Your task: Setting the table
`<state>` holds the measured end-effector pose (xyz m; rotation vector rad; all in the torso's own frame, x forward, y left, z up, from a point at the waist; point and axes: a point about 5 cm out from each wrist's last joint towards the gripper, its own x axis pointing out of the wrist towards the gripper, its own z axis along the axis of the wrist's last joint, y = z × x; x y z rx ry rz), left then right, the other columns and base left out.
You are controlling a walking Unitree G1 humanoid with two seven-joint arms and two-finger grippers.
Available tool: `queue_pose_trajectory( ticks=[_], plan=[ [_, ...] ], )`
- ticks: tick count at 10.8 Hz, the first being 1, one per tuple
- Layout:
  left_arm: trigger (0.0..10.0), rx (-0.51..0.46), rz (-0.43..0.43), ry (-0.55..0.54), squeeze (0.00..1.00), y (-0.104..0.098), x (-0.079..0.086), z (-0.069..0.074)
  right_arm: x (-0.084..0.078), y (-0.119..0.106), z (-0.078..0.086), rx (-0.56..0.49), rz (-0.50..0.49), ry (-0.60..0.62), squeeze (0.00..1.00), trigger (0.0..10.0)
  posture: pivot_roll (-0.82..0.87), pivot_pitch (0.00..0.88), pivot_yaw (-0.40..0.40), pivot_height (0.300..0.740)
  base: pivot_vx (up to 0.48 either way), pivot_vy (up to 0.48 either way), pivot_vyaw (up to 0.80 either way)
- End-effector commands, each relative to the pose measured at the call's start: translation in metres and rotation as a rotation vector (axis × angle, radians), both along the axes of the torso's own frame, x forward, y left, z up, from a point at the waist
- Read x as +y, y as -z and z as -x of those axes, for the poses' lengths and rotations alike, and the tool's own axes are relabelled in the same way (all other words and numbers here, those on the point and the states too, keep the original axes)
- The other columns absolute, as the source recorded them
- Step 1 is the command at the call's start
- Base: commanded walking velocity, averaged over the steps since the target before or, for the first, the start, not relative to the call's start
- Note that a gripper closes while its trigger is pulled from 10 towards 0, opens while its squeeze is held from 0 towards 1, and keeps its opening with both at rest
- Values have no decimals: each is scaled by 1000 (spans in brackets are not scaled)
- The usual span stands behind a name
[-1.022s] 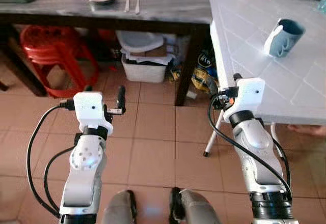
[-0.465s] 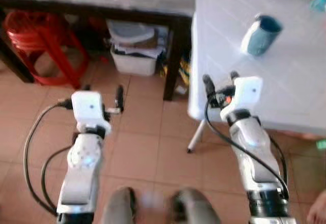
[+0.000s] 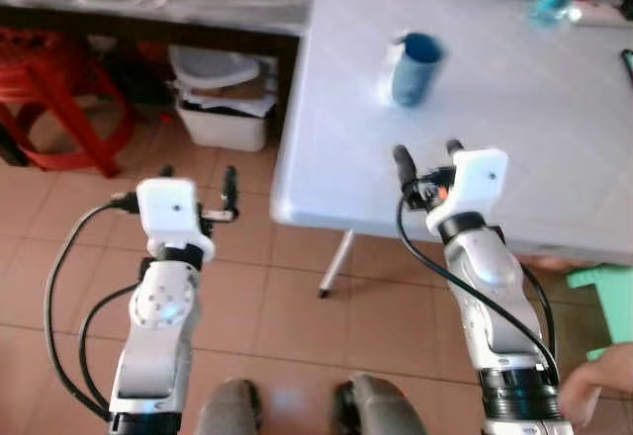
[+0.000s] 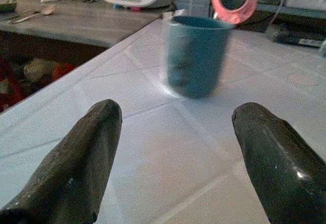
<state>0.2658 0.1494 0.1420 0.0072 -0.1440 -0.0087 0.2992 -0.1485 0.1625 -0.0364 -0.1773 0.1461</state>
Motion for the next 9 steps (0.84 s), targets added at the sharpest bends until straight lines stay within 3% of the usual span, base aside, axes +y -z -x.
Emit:
queue_pose_trajectory(
  ticks=[1,4,9],
  plan=[
    [10000,-6,7,29,0,-1,-6,1,-9,4,2,16,-2,35,0,10000,-23,203,-26,740,0,0,0],
    [10000,-12,9,43,0,-1,-5,3,-8,5,3,16,18,31,0,10000,-25,210,-24,740,0,0,0],
    [10000,-19,11,52,0,-2,-6,4,-8,5,4,12,18,33,0,10000,-27,214,-24,740,275,0,0]
  ],
)
